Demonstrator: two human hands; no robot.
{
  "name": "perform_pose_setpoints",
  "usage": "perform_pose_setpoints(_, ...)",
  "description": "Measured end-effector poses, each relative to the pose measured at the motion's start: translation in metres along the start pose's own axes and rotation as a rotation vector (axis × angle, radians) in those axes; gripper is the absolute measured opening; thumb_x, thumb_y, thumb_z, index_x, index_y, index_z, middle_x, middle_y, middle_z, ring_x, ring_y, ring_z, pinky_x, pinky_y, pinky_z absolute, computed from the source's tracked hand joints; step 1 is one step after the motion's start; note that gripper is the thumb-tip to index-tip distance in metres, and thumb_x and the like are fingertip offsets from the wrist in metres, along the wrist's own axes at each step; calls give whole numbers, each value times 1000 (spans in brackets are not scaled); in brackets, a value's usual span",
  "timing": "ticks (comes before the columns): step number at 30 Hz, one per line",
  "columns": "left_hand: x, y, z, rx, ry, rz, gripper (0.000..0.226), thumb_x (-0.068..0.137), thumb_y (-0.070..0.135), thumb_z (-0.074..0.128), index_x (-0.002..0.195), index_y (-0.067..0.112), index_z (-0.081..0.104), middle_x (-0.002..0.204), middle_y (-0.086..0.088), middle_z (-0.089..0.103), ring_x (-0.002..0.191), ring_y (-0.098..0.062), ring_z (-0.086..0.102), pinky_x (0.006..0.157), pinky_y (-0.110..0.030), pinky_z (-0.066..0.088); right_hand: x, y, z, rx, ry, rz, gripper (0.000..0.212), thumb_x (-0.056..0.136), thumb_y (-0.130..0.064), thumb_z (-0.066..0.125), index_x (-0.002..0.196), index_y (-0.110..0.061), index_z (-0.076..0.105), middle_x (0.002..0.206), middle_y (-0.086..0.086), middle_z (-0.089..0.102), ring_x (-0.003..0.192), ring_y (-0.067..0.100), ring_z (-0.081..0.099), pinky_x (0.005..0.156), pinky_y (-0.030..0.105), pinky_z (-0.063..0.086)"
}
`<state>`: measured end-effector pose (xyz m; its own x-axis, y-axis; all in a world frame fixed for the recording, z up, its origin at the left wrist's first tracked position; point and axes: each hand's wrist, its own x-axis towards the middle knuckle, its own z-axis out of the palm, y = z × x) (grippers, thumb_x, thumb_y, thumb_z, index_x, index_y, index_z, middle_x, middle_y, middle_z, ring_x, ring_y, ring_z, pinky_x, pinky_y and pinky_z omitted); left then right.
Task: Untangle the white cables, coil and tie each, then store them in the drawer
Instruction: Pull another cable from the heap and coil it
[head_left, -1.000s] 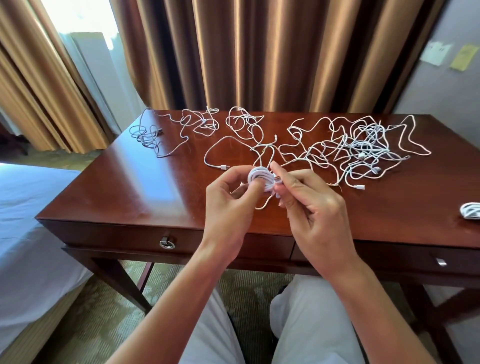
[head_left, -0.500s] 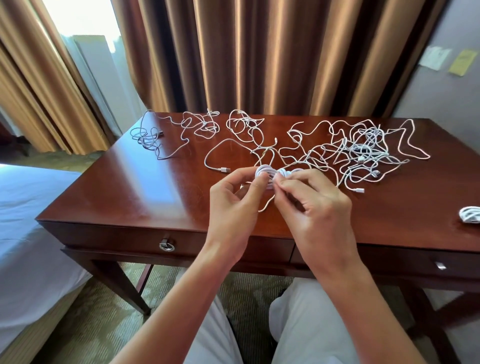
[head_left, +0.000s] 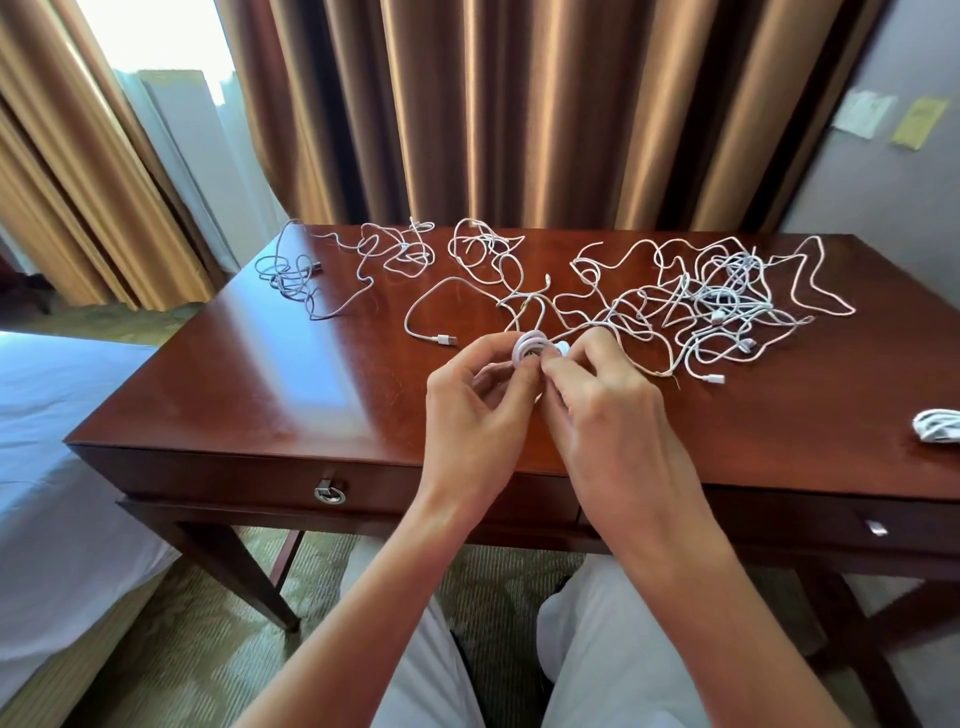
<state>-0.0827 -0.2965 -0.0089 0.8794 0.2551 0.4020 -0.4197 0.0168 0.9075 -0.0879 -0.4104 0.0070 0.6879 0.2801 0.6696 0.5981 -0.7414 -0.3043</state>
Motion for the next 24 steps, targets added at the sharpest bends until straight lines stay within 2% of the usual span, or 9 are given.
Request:
perform_pose_setpoints(4,2,-2,-2,-11,18,-24,11,94,-1,64,95,4,73,86,0,75,80,-7,67,74,-19,53,-1,5,4,106,11,-14,7,98,-7,63,99,-3,69,92,4,49,71,22,59,61,43,55)
perform_pose_setpoints(7,5,-2,-5,-41,31,-61,10,93,-2,65,94,3,74,85,-4,75,79,-10,67,74,-21,54,0,11,6,206,68,5,7,94,-3,68,97,-3,73,93,3,52,72,6,49,69,14,47)
perform_pose_setpoints(9,6,-3,-5,-63,27,-76,10,92,-1,66,94,5,74,86,-7,76,80,-14,69,76,-25,56,0,14,6,229,83,26,7,92,-3,70,98,-5,74,102,5,54,74,3,51,73,6,45)
perform_pose_setpoints(11,7,-3,-4,-67,24,-78,10,91,-1,67,92,6,75,86,-12,75,79,-16,68,74,-27,56,1,16,7,258,83,53,4,93,-5,70,96,-7,73,112,6,57,73,6,58,74,11,51)
perform_pose_setpoints(14,8,-3,-3,-23,17,-47,14,91,-4,65,91,7,74,86,-13,75,76,-13,68,70,-26,54,3,16,10,355,90,101,2,93,-5,70,93,-6,71,118,6,66,75,14,71,68,29,61)
perform_pose_setpoints(17,10,-4,-5,77,-40,0,12,93,-1,64,96,5,73,90,-9,75,75,-9,70,68,-21,53,2,15,7,514,56,250,4,95,-12,71,97,-14,69,93,2,76,66,10,73,60,38,62)
perform_pose_setpoints(19,12,-7,-9,155,-95,10,12,94,3,65,99,10,73,97,-8,74,77,-10,71,70,-21,52,2,16,5,602,31,352,10,94,-16,72,101,-15,65,80,-2,74,62,9,73,58,38,62)
perform_pose_setpoints(20,13,-7,-11,169,-119,1,11,94,4,65,100,10,73,97,-7,74,78,-10,71,71,-22,52,3,17,4,639,25,379,14,93,-15,73,103,-15,64,82,-3,74,62,9,73,57,36,62)
perform_pose_setpoints(24,14,-10,-15,187,-197,10,10,94,8,66,101,12,72,100,-9,72,84,-15,72,75,-23,52,4,19,6,699,-10,417,28,92,-10,73,117,-15,62,103,-8,71,64,9,73,55,23,58)
